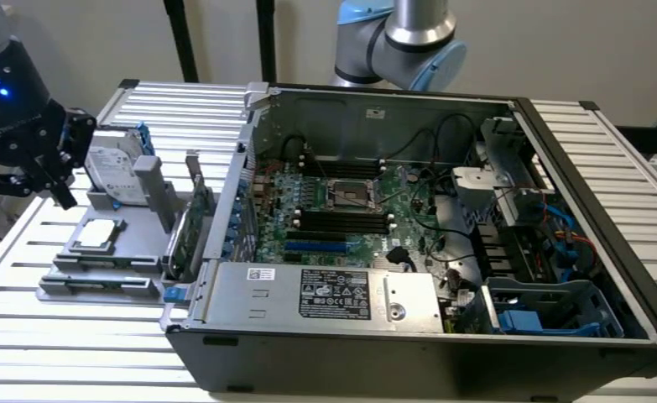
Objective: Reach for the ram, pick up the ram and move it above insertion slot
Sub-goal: 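Pick up the ram and move it above insertion slot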
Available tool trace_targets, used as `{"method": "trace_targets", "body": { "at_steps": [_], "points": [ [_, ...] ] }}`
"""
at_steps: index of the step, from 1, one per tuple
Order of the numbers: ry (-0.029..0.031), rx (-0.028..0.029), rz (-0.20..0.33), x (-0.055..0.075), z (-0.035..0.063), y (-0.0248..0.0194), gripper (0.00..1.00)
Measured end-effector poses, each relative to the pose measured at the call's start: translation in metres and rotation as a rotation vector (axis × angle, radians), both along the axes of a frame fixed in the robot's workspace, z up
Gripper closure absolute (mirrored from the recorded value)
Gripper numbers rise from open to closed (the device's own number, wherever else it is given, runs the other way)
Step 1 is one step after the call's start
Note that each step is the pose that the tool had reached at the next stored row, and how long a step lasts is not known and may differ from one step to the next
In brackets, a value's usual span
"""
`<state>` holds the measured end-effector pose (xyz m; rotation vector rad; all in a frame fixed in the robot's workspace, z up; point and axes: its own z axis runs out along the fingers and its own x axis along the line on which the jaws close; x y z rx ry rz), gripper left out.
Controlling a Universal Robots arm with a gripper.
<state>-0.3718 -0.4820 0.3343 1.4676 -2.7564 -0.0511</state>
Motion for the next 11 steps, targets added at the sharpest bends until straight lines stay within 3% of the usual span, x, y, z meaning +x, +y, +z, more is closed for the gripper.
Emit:
{"method": "trace_targets", "body": {
  "at_steps": [11],
  "points": [
    [0.0, 0.0, 0.2, 0.0, -0.0014, 0.0, 0.89]
  ]
}}
